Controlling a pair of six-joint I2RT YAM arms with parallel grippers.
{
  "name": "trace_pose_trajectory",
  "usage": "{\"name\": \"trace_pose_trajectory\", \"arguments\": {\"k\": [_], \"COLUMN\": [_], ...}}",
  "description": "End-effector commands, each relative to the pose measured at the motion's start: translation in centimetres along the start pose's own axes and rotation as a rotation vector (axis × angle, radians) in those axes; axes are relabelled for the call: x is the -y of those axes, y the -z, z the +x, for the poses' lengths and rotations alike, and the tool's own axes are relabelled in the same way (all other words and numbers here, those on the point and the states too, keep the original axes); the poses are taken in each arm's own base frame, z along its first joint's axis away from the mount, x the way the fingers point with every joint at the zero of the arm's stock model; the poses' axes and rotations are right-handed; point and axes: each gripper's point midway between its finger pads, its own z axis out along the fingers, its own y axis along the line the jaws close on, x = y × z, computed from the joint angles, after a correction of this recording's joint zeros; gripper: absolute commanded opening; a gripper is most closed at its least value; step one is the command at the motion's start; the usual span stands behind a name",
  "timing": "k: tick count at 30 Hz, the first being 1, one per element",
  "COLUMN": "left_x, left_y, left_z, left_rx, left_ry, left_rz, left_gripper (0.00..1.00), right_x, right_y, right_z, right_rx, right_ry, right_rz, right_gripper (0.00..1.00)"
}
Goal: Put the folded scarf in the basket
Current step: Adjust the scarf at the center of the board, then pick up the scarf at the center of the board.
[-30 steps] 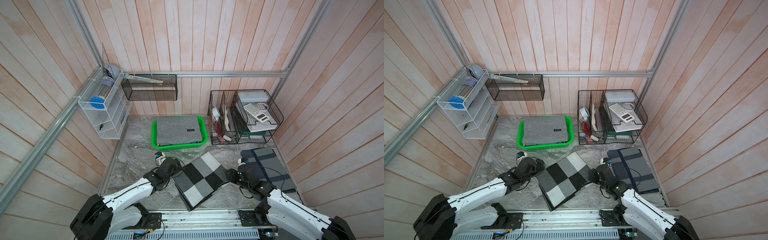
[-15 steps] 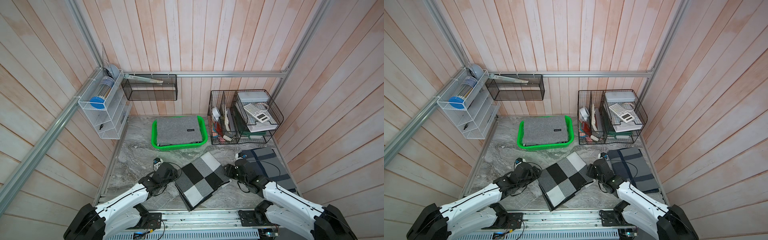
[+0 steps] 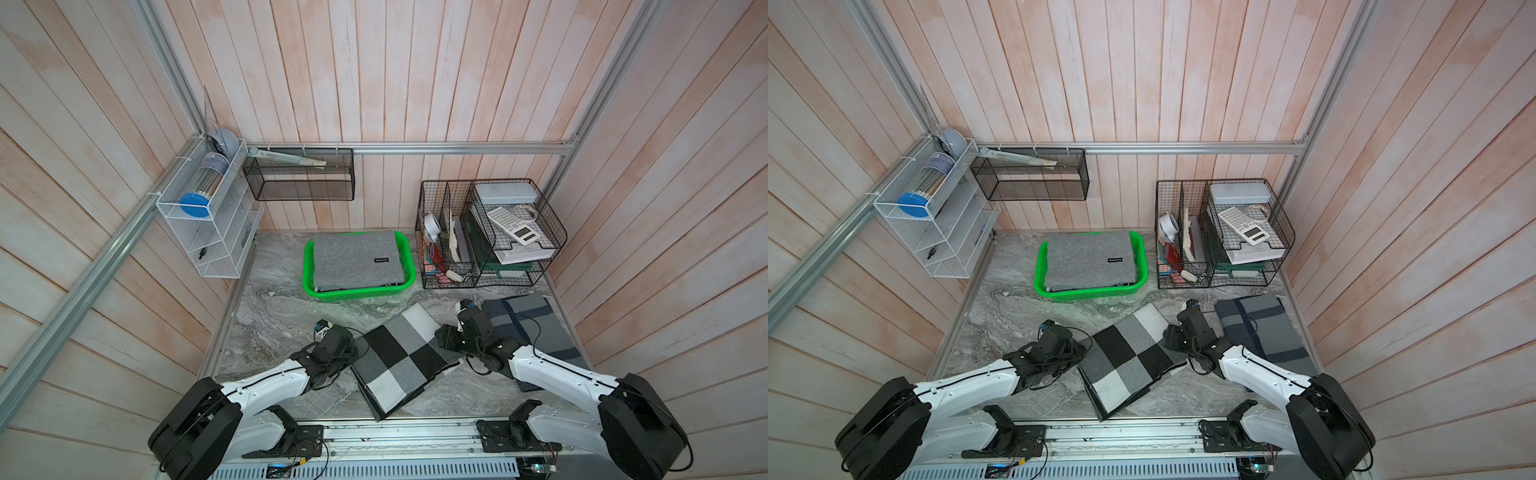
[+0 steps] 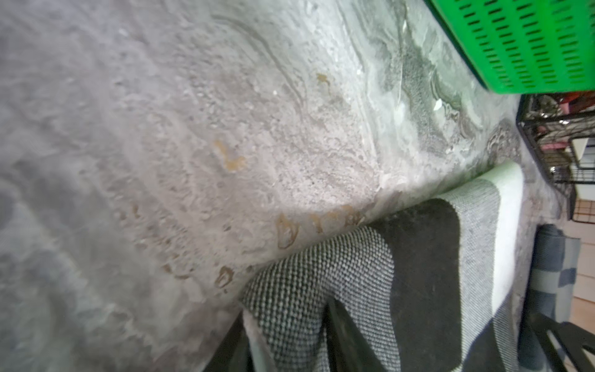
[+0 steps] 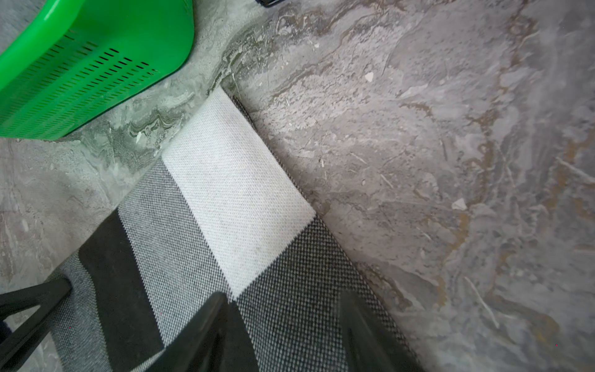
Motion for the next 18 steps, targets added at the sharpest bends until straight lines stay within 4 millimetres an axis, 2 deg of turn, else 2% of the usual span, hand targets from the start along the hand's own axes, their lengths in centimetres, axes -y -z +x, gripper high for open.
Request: {"name": "trace_pose_trajectory", "arguments": {"k": [1, 5, 9, 13, 18], "left_x": [-0.4, 1.5, 3.7, 4.4, 3.3], "left_y": [-1.0, -2.0, -2.3, -1.8, -0.7], "left_z": [-0.3, -3.0, -4.8, -4.9, -4.1], "left_rx": [-0.003, 0.052, 0.092, 0.1, 0.097], "left_ry": [-0.033, -0.06, -0.076, -0.07, -0.043], "left_rz": [-0.04, -0.043, -0.02, 0.029, 0.047], "left_gripper": [0.4, 0.43, 0.59, 0.71, 0.79], "right_x": [-0.1, 1.1, 1.9, 2.4, 2.2], "right_y": [0.3, 0.6, 1.2, 1.7, 1.1], "right_z": [0.0, 0.1, -0.6, -1.8, -3.5], "right_rx": [-0.01, 0.019, 0.082, 0.139, 0.144], "right_ry": [0.01, -0.041, -0.056, -0.065, -0.091], "right_rz": [0.0, 0.034, 0.056, 0.041, -0.021], "right_gripper": [0.61, 0.61, 0.62, 0.64, 0.65]}}
